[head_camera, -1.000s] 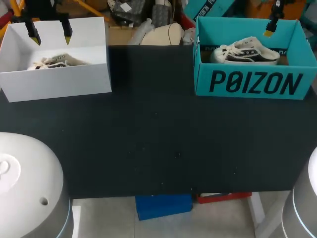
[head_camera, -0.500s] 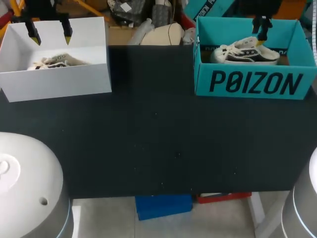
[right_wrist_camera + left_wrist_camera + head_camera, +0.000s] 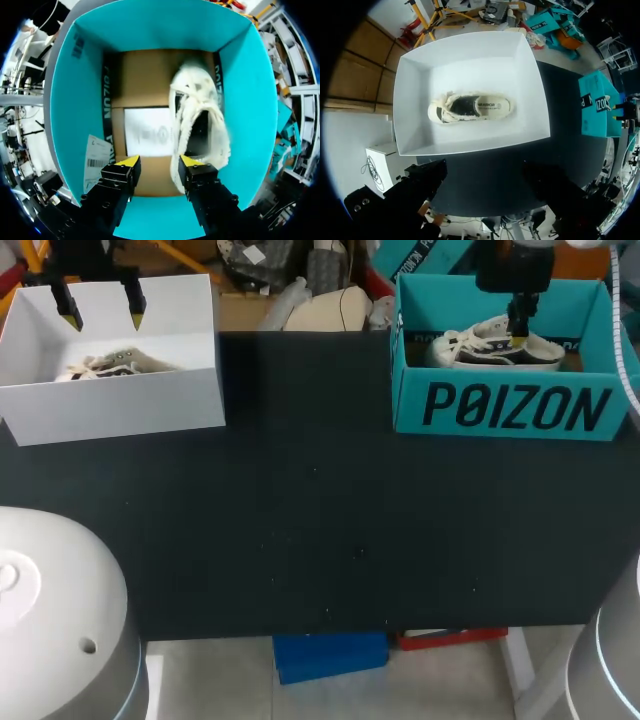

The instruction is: Take the shoe out of the shoebox, open the shoe tongue, remove and reinsert the insole, then place the shoe into the shoebox

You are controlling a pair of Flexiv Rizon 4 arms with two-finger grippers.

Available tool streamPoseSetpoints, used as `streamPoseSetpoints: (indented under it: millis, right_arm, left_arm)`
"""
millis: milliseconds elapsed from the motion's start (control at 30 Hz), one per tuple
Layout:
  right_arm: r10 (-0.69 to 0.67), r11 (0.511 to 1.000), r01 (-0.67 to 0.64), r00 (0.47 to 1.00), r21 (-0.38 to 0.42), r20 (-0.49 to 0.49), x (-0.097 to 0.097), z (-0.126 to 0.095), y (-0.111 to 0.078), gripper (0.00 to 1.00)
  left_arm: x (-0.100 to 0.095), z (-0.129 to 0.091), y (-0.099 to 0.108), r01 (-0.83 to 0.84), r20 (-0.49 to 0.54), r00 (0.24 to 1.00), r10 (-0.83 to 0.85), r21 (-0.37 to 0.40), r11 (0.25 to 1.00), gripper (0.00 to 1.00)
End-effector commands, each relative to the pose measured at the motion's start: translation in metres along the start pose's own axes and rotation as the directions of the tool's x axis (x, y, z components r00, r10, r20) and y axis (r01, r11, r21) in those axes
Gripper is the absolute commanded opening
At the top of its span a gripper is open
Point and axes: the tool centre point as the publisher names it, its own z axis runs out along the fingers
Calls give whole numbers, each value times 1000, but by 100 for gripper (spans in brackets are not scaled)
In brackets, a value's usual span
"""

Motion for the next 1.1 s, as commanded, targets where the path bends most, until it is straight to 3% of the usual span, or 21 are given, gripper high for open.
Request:
streamPoseSetpoints:
  millis: [33,300,633,1100]
  right_arm:
    - [12,1000,-12,1000,-1,-10,-14,15,0,45]
    - [47,999,-47,999,8,-6,-26,30,-3,43]
    - [58,998,-58,998,8,-20,-30,51,6,35]
    - [75,997,-75,997,28,-25,-35,72,10,34]
  left_arm:
    - [0,-1,0,1,2,1000,-1,-1,1000,100]
    - [0,-1,0,1,2,1000,-1,-1,1000,100]
    - [0,-1,0,1,2,1000,-1,-1,1000,100]
    - [0,-1,0,1,2,1000,-1,-1,1000,100]
